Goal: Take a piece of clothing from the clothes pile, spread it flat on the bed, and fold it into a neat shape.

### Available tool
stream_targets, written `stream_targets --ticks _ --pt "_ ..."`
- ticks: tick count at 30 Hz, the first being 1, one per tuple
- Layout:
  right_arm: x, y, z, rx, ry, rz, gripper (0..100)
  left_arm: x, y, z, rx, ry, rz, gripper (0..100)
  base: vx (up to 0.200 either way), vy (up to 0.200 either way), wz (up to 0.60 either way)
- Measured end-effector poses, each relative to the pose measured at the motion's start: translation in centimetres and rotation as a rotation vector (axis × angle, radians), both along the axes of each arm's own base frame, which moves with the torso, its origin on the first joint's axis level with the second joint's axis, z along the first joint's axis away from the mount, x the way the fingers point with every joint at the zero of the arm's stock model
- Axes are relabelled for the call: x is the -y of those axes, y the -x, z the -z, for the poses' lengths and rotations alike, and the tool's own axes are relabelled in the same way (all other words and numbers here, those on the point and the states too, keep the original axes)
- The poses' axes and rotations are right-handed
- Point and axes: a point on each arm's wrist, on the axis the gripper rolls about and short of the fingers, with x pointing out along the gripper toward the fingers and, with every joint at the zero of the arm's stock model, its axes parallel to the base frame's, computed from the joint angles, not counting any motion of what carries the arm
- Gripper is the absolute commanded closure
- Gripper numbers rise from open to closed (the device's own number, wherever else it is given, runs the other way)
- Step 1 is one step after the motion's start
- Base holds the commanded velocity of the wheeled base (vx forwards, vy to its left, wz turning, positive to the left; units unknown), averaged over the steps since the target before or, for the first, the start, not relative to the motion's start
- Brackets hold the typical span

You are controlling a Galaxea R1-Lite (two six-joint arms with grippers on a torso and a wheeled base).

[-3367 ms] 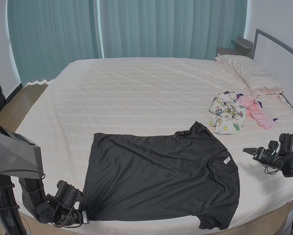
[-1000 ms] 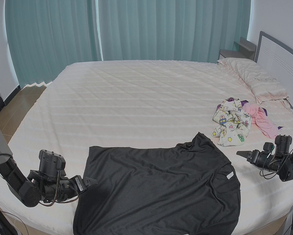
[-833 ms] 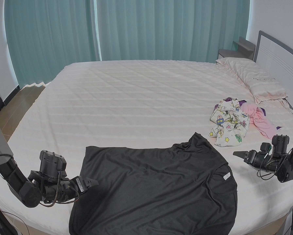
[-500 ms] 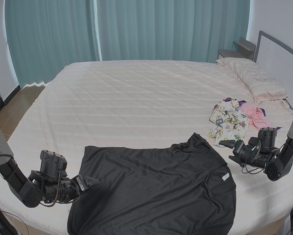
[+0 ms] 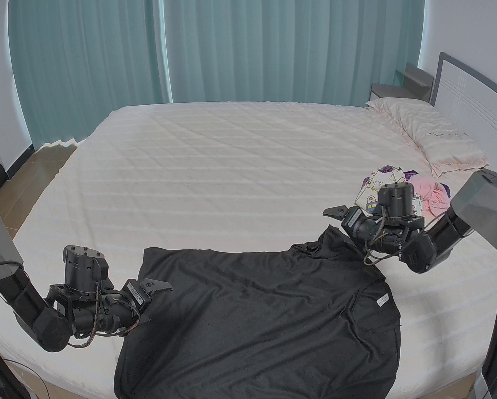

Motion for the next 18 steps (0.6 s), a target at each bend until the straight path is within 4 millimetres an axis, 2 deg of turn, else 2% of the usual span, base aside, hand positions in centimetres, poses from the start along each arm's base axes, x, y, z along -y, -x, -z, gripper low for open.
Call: stream_targets --ticks 4,9,14,18 --pt "-2.4 -1.9 1.3 -0.051 0.030 -0.009 0 -0.1 -0.1 0.2 0.003 0.024 -0.005 0 0.000 0.000 0.00" --pt "-4.5 -3.6 3.6 -0.080 0.112 -0.005 0 -0.2 -0.3 0.8 -0.012 0.028 -0.019 0 0.000 0.000 0.00" --pt "-5.9 -4.1 5.9 -0.088 0.199 -0.033 0 -0.3 -0.3 1.5 -0.040 0.024 -0.027 0 0.000 0.000 0.00" --pt "-6.4 -4.7 6.7 -0.084 0.213 -0.038 0 -0.4 -0.2 1.9 -0.060 0.019 -0.028 0 0.000 0.000 0.00"
